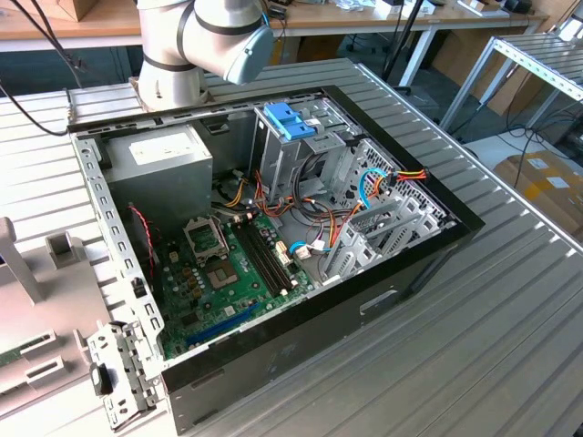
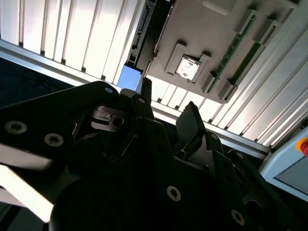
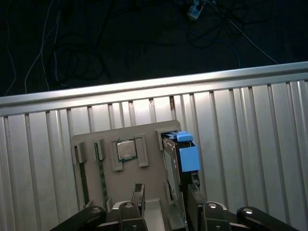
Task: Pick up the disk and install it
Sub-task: 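Pick up the disk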
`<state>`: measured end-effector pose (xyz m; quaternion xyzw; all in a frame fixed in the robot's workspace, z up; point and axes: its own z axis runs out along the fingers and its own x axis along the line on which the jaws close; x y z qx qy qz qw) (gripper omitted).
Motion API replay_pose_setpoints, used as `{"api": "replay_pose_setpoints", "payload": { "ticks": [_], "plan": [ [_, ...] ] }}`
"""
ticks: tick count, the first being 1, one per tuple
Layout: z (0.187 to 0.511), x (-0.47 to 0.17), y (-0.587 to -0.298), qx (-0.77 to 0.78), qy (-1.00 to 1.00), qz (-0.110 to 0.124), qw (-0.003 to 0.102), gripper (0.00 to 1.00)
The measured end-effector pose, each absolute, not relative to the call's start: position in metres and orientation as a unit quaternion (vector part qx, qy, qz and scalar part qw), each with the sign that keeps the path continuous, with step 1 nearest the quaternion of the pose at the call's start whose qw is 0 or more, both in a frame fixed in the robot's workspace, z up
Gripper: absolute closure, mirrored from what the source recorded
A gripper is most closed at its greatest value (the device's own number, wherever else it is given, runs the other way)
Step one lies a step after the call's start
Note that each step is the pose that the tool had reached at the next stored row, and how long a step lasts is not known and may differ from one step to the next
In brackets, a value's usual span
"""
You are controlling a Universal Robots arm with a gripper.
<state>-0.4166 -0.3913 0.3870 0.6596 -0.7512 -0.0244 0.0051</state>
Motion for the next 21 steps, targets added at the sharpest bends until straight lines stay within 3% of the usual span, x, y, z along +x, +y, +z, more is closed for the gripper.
{"api": "replay_pose_setpoints", "payload": {
  "ticks": [21],
  "plan": [
    [0.38, -0.417, -0.375, 0.675, -0.737, -0.024, 0.005, 0.52]
  ]
}}
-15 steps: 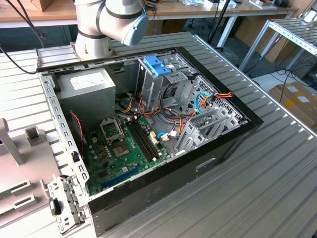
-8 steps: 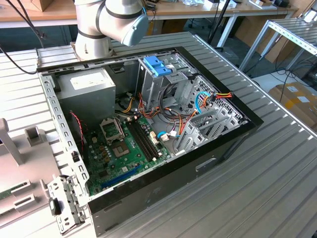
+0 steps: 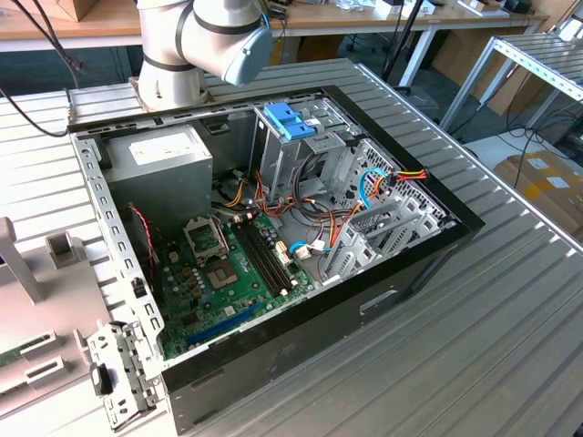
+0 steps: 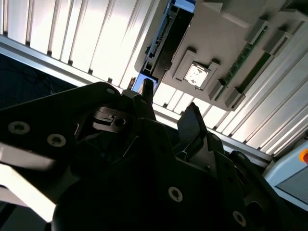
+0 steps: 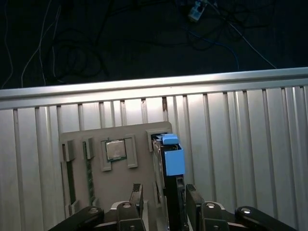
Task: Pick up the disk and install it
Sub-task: 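Pick up the disk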
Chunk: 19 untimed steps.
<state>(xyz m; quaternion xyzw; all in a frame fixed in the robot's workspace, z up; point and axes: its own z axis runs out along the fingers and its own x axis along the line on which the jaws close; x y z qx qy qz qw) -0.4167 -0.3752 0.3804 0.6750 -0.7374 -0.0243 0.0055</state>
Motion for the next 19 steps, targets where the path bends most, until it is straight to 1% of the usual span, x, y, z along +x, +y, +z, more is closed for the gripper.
{"api": "replay_pose_setpoints", "payload": {
  "ticks": [19],
  "plan": [
    [0.371, -0.4192, -0.3742, 0.675, -0.737, -0.024, 0.006, 0.52]
  ]
}}
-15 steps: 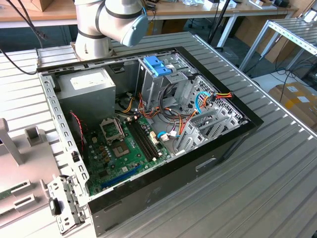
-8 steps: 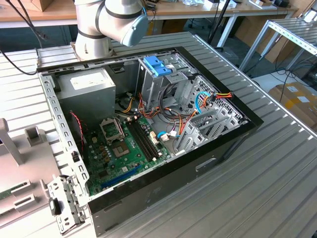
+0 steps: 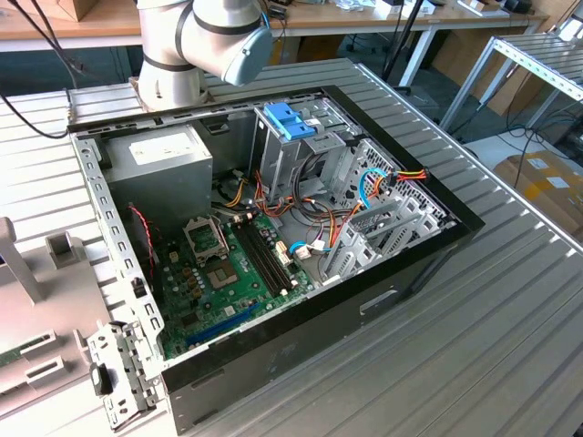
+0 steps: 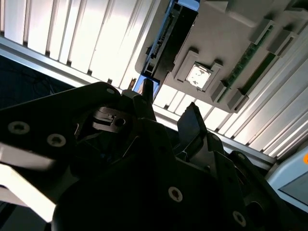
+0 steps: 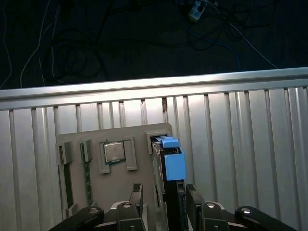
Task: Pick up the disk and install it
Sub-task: 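Pick up the disk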
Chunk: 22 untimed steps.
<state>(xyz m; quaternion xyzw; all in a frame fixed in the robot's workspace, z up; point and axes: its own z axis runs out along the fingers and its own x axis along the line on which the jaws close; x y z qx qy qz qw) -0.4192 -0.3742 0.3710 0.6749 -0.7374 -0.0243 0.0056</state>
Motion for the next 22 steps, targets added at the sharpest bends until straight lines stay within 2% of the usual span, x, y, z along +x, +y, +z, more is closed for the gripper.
{"api": "replay_pose_setpoints", "payload": {
  "ticks": [22],
  "plan": [
    [0.3609, -0.4223, -0.3737, 0.675, -0.737, -0.024, 0.006, 0.52]
  ]
}}
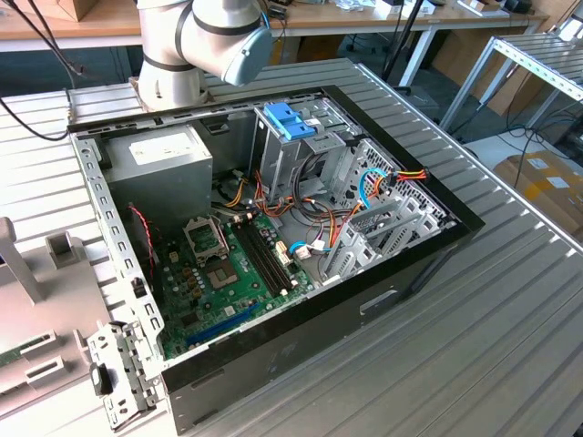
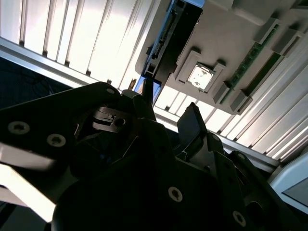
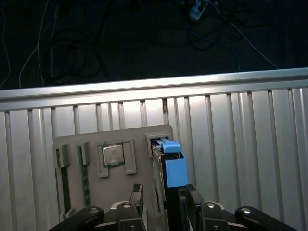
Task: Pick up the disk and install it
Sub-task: 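Pick up the disk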
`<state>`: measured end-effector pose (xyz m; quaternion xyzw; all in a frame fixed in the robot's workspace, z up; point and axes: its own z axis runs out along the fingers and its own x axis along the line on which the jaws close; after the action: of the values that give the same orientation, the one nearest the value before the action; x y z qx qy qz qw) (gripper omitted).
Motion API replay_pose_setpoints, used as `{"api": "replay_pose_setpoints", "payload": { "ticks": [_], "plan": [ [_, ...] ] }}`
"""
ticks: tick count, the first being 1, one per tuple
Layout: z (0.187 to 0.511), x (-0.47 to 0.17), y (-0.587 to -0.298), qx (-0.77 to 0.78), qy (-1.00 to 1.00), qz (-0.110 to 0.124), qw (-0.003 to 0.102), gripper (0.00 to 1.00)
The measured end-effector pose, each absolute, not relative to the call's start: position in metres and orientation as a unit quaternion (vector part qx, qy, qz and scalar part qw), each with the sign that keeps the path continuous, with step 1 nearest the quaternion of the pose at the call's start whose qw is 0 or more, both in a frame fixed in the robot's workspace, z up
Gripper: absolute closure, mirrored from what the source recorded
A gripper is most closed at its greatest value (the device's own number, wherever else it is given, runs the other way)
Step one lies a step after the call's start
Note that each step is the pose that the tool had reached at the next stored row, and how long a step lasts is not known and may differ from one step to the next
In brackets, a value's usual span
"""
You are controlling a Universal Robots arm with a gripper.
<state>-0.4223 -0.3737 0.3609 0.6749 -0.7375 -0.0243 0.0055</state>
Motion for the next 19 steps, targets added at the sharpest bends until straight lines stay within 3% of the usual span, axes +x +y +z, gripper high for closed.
{"api": "replay_pose_setpoints", "payload": {
  "ticks": [19],
  "plan": [
    [0.3528, -0.4236, -0.3724, 0.675, -0.737, -0.024, 0.006, 0.52]
  ]
}}
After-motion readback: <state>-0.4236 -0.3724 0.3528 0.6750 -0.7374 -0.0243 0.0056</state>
